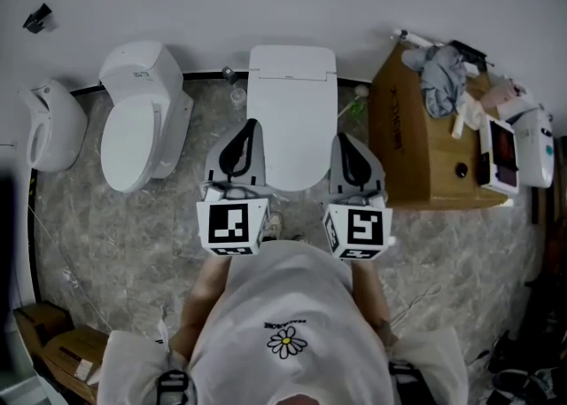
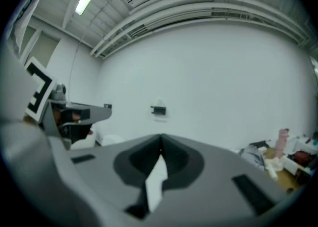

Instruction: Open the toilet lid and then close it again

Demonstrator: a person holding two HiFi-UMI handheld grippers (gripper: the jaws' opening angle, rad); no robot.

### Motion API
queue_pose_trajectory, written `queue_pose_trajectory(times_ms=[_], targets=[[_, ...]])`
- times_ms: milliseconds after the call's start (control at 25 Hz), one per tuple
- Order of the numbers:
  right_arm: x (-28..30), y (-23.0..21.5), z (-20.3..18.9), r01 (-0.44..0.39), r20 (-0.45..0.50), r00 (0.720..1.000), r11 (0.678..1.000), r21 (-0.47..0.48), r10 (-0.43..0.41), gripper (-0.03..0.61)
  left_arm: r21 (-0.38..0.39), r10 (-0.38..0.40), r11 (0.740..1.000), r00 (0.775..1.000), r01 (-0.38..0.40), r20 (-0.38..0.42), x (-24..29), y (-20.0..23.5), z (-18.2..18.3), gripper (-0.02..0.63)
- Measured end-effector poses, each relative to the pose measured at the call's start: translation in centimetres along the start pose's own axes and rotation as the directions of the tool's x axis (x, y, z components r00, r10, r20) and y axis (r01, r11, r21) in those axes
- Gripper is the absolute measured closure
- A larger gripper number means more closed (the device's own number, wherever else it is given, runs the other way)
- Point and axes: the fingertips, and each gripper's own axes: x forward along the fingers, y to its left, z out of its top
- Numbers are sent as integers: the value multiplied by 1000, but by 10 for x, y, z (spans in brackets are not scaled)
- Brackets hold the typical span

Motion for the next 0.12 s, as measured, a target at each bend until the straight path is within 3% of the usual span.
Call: queue_pose_trajectory(times_ms=[120], targets=[[4, 5, -3, -13, -5, 1000, 1000, -2, 13, 548, 15, -3, 1000, 1000, 3, 20, 0, 2, 2, 589]])
